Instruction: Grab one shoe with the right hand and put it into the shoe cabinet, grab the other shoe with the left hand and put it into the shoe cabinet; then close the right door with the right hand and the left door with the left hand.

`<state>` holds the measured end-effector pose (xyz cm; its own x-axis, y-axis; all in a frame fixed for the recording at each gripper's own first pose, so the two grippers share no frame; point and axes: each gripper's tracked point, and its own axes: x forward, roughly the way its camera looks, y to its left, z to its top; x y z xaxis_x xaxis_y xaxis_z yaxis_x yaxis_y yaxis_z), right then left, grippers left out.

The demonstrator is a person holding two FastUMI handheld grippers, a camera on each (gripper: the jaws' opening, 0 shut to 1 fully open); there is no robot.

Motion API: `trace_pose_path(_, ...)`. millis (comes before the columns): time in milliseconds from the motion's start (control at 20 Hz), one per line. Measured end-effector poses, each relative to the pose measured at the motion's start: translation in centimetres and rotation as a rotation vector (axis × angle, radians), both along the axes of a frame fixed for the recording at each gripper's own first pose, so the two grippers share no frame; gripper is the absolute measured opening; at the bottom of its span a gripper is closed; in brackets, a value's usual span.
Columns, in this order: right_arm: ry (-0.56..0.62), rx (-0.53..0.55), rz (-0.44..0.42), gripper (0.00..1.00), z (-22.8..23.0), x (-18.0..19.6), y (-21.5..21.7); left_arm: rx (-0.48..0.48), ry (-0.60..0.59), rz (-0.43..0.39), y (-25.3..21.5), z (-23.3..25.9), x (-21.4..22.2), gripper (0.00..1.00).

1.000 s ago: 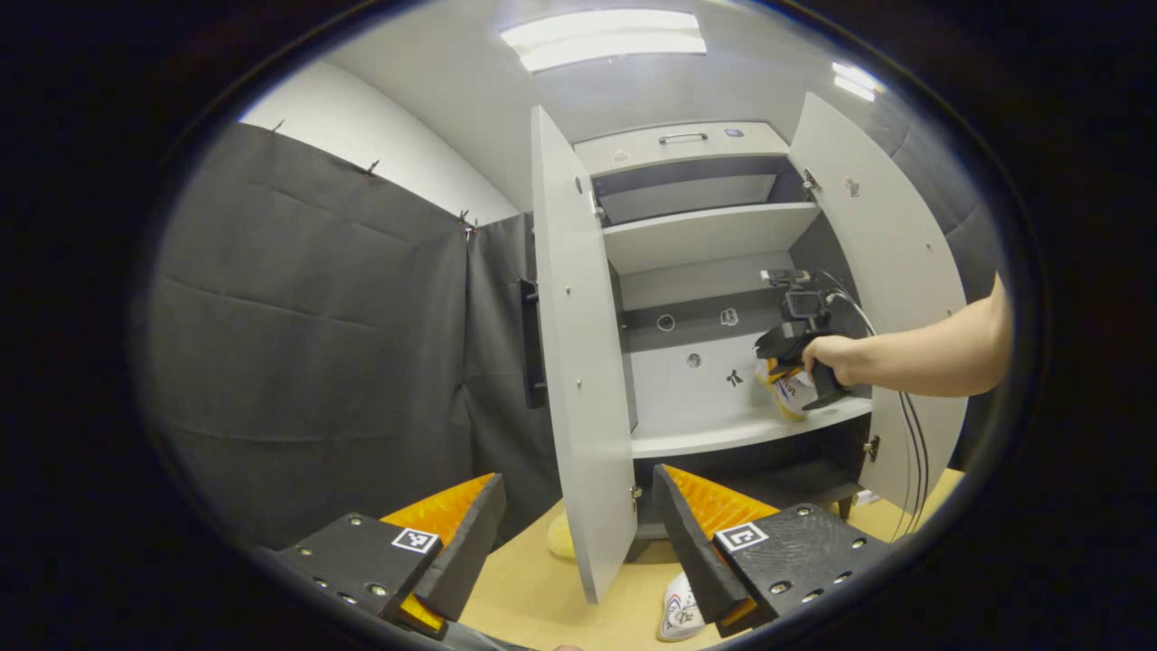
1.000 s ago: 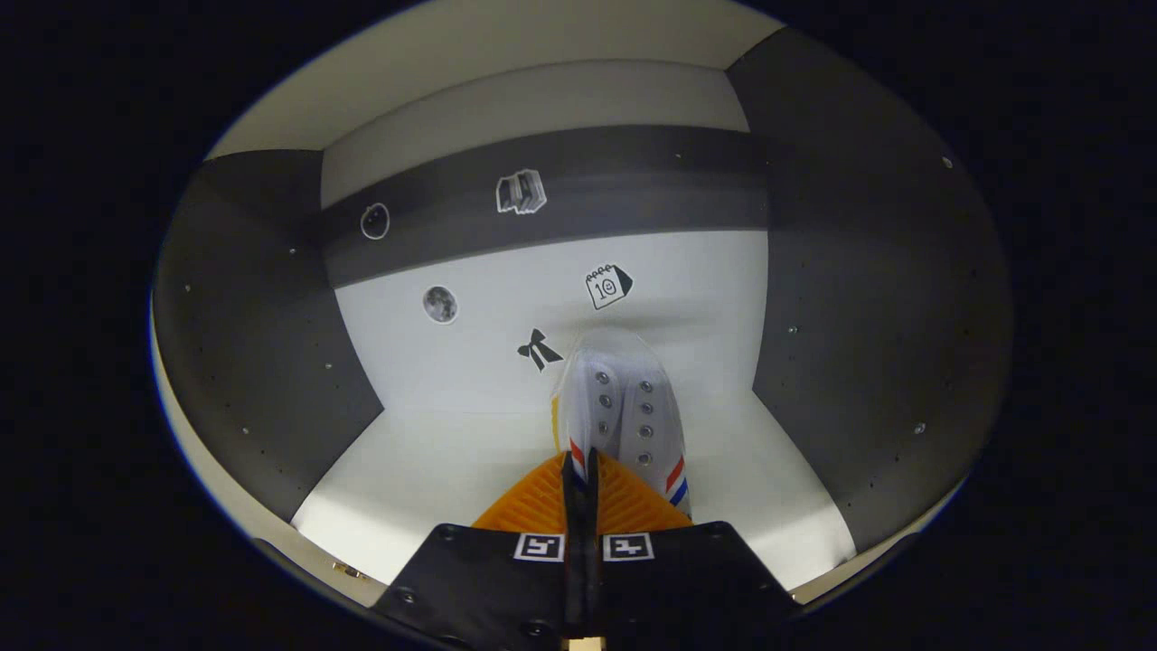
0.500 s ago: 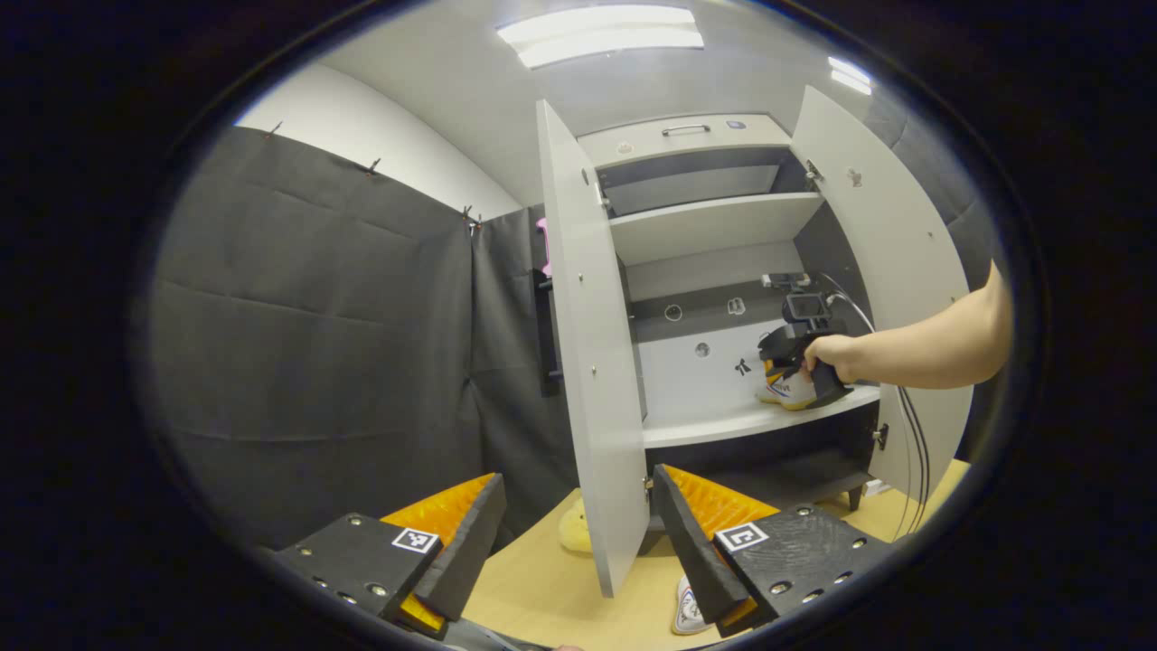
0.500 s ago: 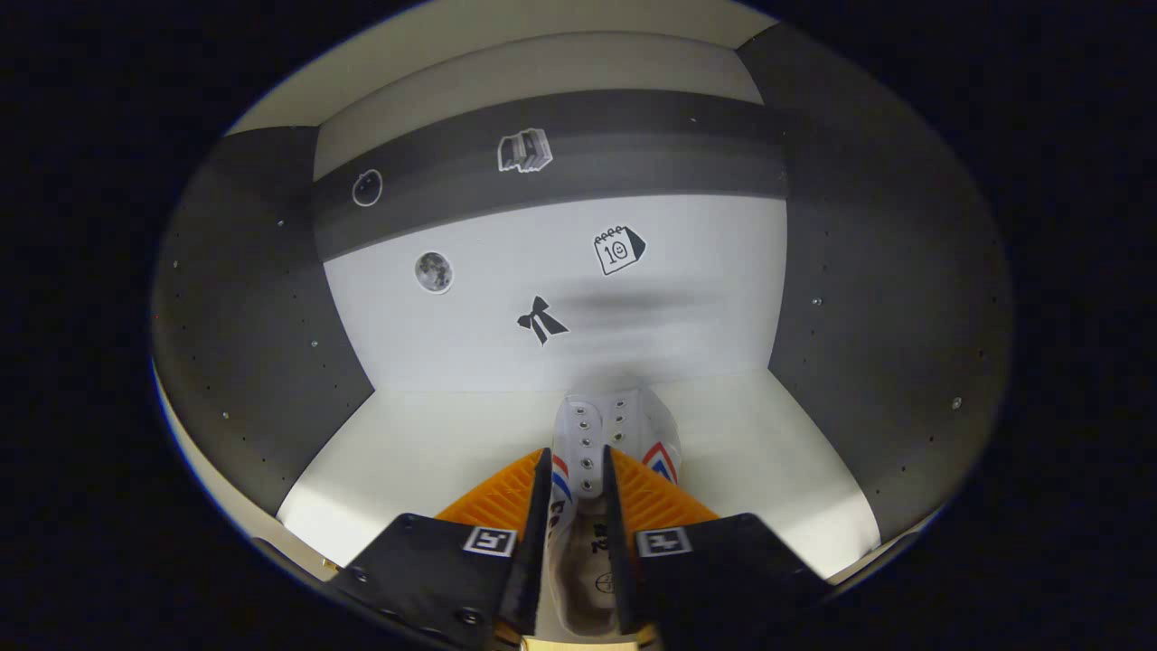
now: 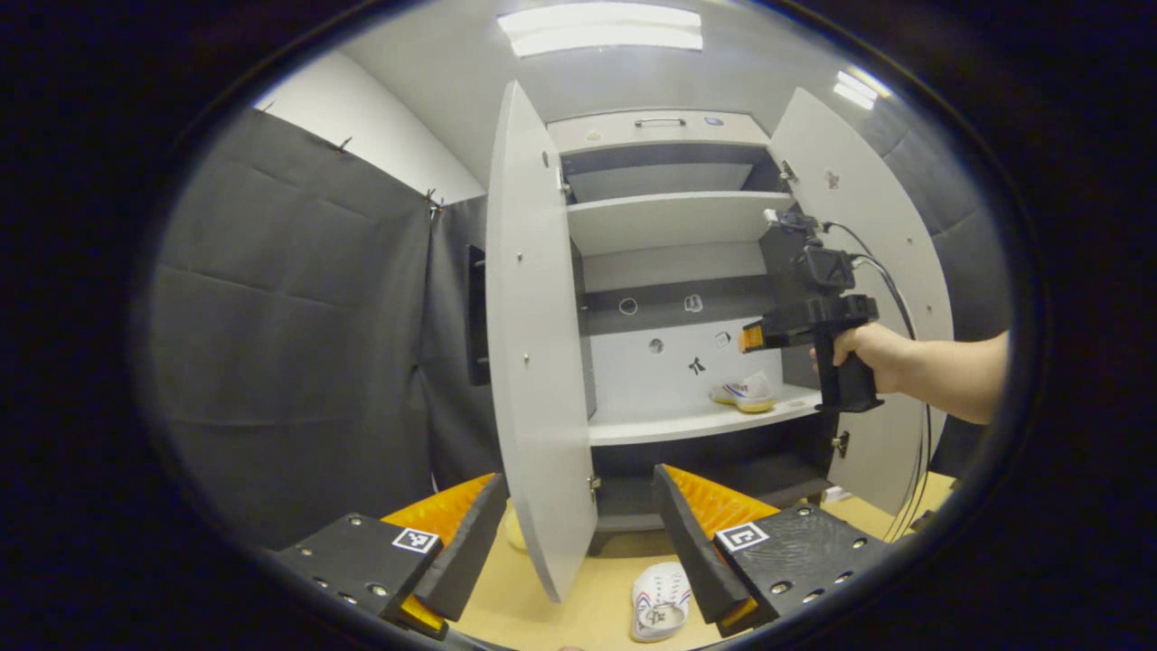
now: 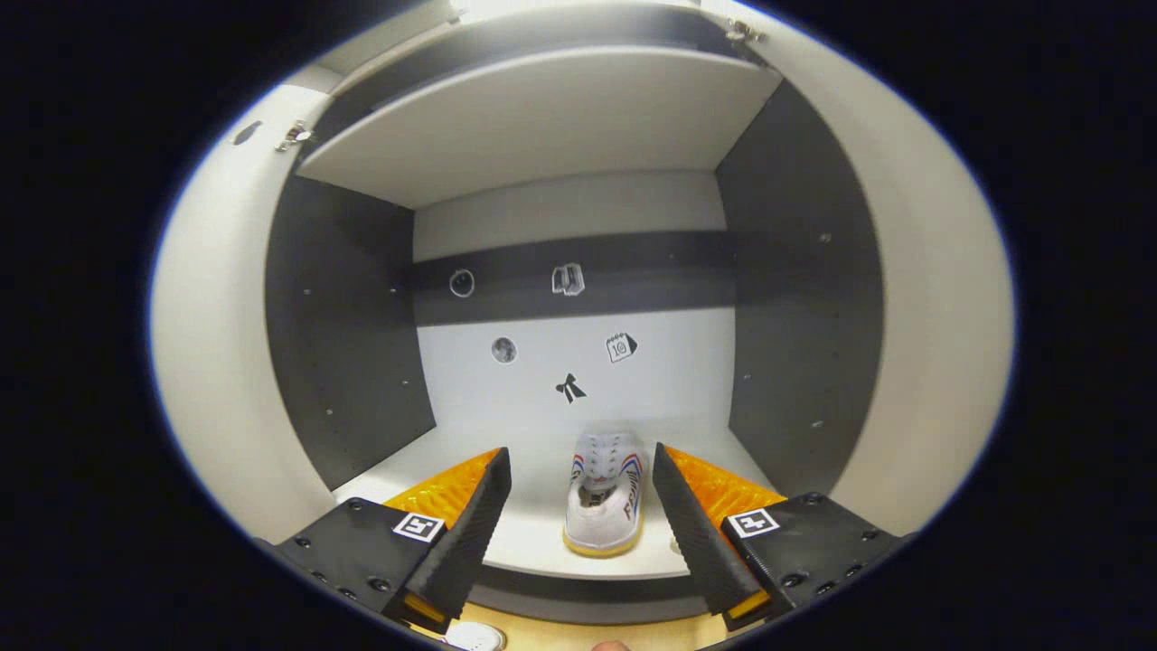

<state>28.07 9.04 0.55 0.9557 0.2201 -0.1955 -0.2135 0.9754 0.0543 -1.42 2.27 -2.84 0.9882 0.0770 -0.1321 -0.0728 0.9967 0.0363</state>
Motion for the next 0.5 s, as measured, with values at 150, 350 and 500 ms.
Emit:
trace_pose_path(150,-0.099,-0.028,0.030,0.98,1.6,-4.9,-1.2,-0.058,0.029,-0.040,-0.9,-0.8,-0.4,0.95)
trace_pose_path(350,-0.123,-0.014,0.072,0.98,1.6,-10.3,-3.1,-0.114,0.090,-0.071,-1.7,-3.1,-0.8,0.94)
trace_pose_path(500,-0.135,-0.054,0.113,0.98,0.5,-13.8,-4.6,-0.140,0.146,-0.099,-3.2,-6.3,-0.1,0.94)
